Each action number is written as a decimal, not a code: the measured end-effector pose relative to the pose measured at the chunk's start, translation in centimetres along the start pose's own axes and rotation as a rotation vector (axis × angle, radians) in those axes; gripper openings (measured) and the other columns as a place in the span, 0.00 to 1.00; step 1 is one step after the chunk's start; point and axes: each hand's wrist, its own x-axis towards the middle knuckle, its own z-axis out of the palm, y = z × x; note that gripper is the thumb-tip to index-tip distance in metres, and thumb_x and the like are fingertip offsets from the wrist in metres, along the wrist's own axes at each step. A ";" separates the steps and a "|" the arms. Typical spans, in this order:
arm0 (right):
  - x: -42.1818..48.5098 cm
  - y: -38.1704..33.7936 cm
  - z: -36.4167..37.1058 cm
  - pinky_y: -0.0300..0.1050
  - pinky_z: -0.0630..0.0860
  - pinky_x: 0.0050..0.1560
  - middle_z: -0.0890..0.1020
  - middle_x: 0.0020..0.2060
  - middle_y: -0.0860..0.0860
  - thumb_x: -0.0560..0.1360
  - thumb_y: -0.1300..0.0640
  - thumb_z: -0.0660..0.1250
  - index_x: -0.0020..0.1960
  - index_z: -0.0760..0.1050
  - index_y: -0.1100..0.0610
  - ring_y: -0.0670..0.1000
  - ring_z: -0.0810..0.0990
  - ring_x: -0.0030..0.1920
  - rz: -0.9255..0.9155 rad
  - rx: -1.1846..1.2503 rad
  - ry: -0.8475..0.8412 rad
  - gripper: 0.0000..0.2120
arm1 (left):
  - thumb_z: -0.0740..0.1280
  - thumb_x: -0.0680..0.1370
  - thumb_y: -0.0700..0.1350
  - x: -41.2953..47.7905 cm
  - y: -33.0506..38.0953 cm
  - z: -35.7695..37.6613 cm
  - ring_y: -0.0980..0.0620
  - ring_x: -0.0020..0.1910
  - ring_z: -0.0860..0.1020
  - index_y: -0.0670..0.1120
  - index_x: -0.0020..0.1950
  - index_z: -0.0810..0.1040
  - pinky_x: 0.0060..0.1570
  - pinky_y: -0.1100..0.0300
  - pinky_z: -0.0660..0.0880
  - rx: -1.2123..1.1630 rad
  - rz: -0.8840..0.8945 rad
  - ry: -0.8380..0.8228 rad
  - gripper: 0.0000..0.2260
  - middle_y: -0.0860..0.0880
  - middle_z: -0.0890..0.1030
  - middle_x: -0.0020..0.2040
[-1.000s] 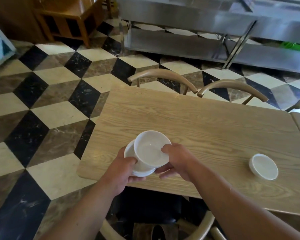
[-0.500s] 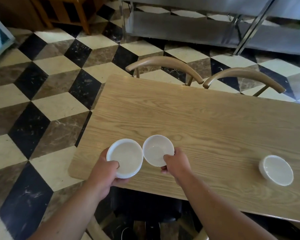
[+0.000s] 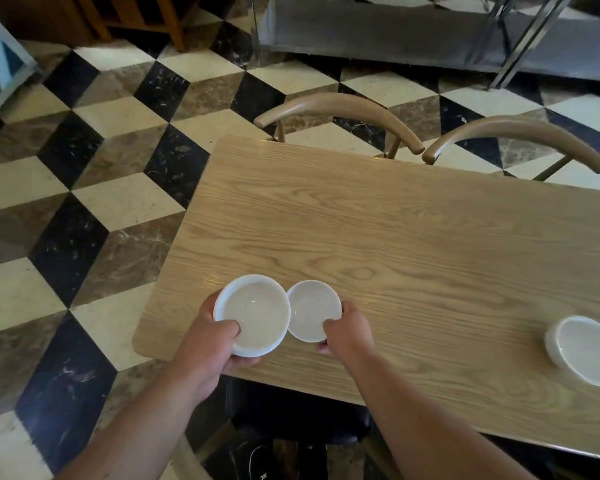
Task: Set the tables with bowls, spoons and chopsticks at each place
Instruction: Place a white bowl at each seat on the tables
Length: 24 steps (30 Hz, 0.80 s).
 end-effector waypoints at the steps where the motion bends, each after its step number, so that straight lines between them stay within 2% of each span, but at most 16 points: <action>1: 0.1 0.1 0.0 0.41 0.79 0.26 0.81 0.59 0.55 0.78 0.68 0.59 0.67 0.72 0.57 0.60 0.89 0.39 0.000 -0.008 -0.001 0.19 | 0.60 0.82 0.31 0.0 0.0 0.1 0.41 0.55 0.82 0.60 0.68 0.72 0.40 0.43 0.87 0.000 -0.002 -0.004 0.25 0.49 0.75 0.60; 4: 0.5 0.2 0.1 0.39 0.77 0.24 0.81 0.58 0.55 0.78 0.67 0.60 0.65 0.73 0.57 0.60 0.89 0.39 -0.010 -0.028 0.012 0.17 | 0.60 0.82 0.31 0.1 0.2 0.0 0.40 0.56 0.82 0.59 0.69 0.72 0.40 0.44 0.87 0.001 -0.007 -0.015 0.25 0.49 0.75 0.61; 6: 0.8 0.2 0.2 0.42 0.78 0.24 0.82 0.57 0.55 0.79 0.66 0.62 0.65 0.74 0.58 0.59 0.89 0.37 -0.015 -0.020 0.026 0.15 | 0.60 0.82 0.32 0.3 0.2 -0.3 0.39 0.58 0.81 0.60 0.70 0.73 0.40 0.44 0.87 -0.001 -0.009 -0.018 0.26 0.49 0.75 0.62; 9: 0.8 0.0 0.3 0.52 0.87 0.38 0.83 0.51 0.52 0.80 0.60 0.67 0.66 0.74 0.57 0.57 0.89 0.35 -0.002 -0.041 0.045 0.15 | 0.61 0.82 0.32 0.7 0.3 -1.2 0.38 0.59 0.81 0.60 0.70 0.73 0.41 0.43 0.87 -0.002 -0.016 -0.024 0.26 0.48 0.75 0.63; 11: -0.1 -0.4 0.2 0.52 0.85 0.45 0.84 0.55 0.51 0.80 0.53 0.70 0.70 0.73 0.56 0.58 0.89 0.44 -0.044 -0.183 0.123 0.20 | 0.61 0.81 0.32 0.9 0.7 -2.0 0.37 0.59 0.81 0.61 0.69 0.73 0.41 0.43 0.87 0.006 -0.020 -0.033 0.26 0.47 0.75 0.64; 13: -1.7 -1.2 0.2 0.49 0.76 0.51 0.80 0.64 0.53 0.79 0.49 0.69 0.74 0.70 0.54 0.60 0.84 0.57 -0.155 -0.344 0.300 0.25 | 0.60 0.81 0.32 1.1 1.4 -3.2 0.36 0.59 0.81 0.61 0.69 0.73 0.41 0.42 0.87 0.005 -0.011 -0.051 0.26 0.47 0.75 0.64; 14: -2.7 -1.9 0.4 0.49 0.73 0.51 0.79 0.65 0.53 0.80 0.48 0.69 0.73 0.70 0.53 0.59 0.82 0.59 -0.222 -0.353 0.374 0.24 | 0.60 0.81 0.32 1.2 1.9 -3.9 0.36 0.59 0.81 0.61 0.70 0.73 0.41 0.42 0.87 0.005 -0.004 -0.062 0.26 0.47 0.75 0.64; 16: -5.0 -4.4 1.6 0.48 0.74 0.49 0.83 0.56 0.50 0.80 0.46 0.67 0.70 0.74 0.52 0.55 0.82 0.53 -0.323 -0.321 0.412 0.20 | 0.60 0.82 0.32 1.4 3.0 -5.8 0.37 0.59 0.81 0.61 0.70 0.73 0.42 0.41 0.87 0.010 0.016 -0.089 0.26 0.47 0.75 0.63; 18: -8.0 -8.1 4.3 0.50 0.78 0.44 0.84 0.44 0.46 0.81 0.43 0.65 0.66 0.78 0.48 0.52 0.83 0.43 -0.341 -0.252 0.232 0.17 | 0.60 0.82 0.32 1.5 4.5 -8.2 0.37 0.59 0.80 0.62 0.69 0.73 0.42 0.41 0.87 0.018 0.029 -0.120 0.26 0.48 0.74 0.62; 19: -9.7 -10.0 6.1 0.52 0.82 0.42 0.84 0.44 0.44 0.82 0.40 0.65 0.66 0.78 0.46 0.52 0.85 0.41 -0.325 -0.204 0.092 0.16 | 0.60 0.82 0.33 1.5 5.4 -9.7 0.38 0.58 0.80 0.62 0.69 0.72 0.41 0.43 0.87 0.022 0.036 -0.138 0.26 0.48 0.74 0.62; 21: -13.1 -13.8 10.6 0.54 0.87 0.40 0.84 0.51 0.45 0.81 0.35 0.63 0.67 0.76 0.42 0.55 0.88 0.43 -0.304 -0.170 -0.126 0.18 | 0.60 0.82 0.33 1.7 7.2 -13.2 0.38 0.58 0.80 0.61 0.69 0.71 0.38 0.46 0.86 0.031 0.061 -0.182 0.25 0.47 0.75 0.62; 22: -14.6 -15.5 12.9 0.55 0.88 0.40 0.84 0.53 0.47 0.81 0.35 0.63 0.68 0.75 0.41 0.56 0.88 0.44 -0.320 -0.201 -0.165 0.19 | 0.60 0.82 0.34 1.8 8.2 -15.3 0.37 0.59 0.80 0.60 0.70 0.72 0.38 0.46 0.86 0.035 0.078 -0.205 0.25 0.45 0.75 0.64; 24: -16.9 -18.8 17.6 0.57 0.88 0.40 0.85 0.53 0.50 0.83 0.39 0.62 0.68 0.74 0.43 0.56 0.89 0.43 -0.360 -0.262 -0.136 0.17 | 0.60 0.81 0.34 2.2 10.4 -20.1 0.37 0.61 0.80 0.59 0.71 0.72 0.40 0.46 0.86 0.049 0.112 -0.244 0.24 0.44 0.75 0.65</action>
